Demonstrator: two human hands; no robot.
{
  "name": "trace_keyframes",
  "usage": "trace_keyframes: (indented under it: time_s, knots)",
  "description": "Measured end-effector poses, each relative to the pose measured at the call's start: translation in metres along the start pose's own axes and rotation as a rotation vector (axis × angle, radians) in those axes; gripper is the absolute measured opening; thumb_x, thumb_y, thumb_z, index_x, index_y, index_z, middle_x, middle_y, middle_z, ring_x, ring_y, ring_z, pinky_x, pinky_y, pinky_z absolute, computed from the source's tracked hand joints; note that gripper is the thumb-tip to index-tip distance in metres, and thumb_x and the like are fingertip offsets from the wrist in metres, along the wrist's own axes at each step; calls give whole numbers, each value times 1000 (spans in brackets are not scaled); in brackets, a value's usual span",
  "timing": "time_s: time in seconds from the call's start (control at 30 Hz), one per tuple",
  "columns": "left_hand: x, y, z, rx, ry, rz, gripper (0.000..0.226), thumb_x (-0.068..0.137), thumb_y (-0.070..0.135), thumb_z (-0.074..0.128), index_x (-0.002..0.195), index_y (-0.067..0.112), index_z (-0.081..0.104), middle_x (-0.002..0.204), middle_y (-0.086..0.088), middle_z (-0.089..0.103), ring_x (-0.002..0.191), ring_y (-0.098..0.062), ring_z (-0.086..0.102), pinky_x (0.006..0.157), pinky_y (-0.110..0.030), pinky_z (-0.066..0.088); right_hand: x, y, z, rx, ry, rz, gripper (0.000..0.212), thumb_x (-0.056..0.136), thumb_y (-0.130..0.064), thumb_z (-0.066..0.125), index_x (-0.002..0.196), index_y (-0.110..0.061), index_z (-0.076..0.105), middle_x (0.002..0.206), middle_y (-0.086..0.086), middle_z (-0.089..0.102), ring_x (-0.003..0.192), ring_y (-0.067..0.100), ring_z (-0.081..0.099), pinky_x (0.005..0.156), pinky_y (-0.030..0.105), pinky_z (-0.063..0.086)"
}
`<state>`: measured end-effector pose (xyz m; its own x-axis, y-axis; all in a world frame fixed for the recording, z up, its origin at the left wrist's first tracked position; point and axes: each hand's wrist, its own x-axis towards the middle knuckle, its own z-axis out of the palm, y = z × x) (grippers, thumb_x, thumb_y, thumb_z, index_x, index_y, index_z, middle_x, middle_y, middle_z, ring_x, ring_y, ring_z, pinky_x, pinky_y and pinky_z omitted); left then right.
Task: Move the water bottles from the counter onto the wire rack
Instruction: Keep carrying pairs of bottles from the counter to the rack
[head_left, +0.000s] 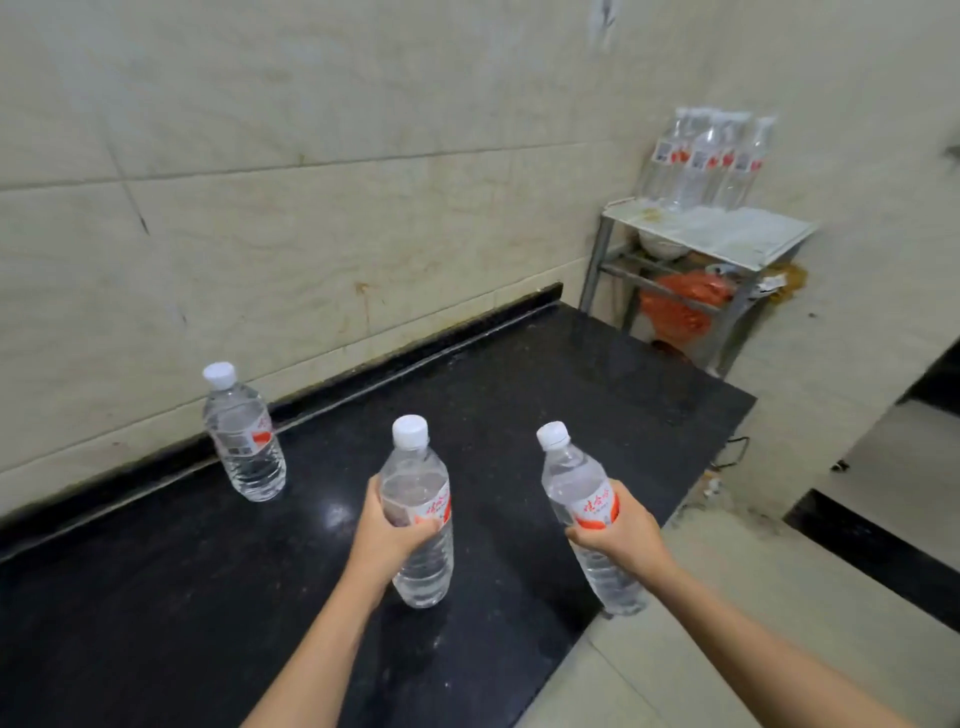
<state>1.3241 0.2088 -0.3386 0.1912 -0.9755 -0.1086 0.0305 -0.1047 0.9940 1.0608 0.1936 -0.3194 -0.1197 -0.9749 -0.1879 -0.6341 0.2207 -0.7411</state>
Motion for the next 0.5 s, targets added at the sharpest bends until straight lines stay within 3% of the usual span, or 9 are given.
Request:
trace_keyframes:
  time_s: [0.07,0.17,0.33,0.5]
  knots:
    - [-3,18,25,32,-119,56,65,48,13,70,104,29,42,97,8,58,89,-12,58,71,-20,45,-7,3,-27,64,65,-12,54,61,-27,81,103,-28,47,96,-3,63,92,19,61,89,40,50]
    - [-9,42,67,5,-242,103,66,47,12,73,101,37,44,103,7,60,92,-7,59,78,-24,47,-16,6,-71,183,162,-45,56,64,-18,81,108,-20,48,102,4,62,94,21,60,89,37,50]
    - [-14,60,152,-60,-417,110,83,40,22,76,118,28,46,113,-9,63,103,-24,62,86,-39,52,-31,48,-143,339,304,-62,54,64,-8,80,108,-16,51,99,3,62,90,19,60,81,31,47]
    - [-24,58,262,-113,-555,78,78,36,22,74,108,36,47,103,-1,64,94,-16,64,76,-26,52,-41,134,-220,391,425,-53,49,62,1,79,90,-28,51,86,-8,61,77,4,57,71,24,46]
